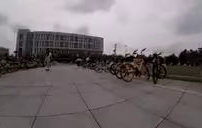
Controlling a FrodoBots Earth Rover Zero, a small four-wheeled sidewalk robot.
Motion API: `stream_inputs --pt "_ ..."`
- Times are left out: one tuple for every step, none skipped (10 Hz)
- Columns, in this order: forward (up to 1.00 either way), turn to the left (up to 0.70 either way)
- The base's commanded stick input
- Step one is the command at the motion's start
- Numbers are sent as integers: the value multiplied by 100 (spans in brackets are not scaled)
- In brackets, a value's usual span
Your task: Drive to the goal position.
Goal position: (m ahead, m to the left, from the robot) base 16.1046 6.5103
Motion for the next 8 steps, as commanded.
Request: stream_inputs --pt "0 0" --pt "0 0" --pt "0 0" --pt "0 0" --pt "0 0" --pt "7 1" --pt "43 1" --pt "58 1"
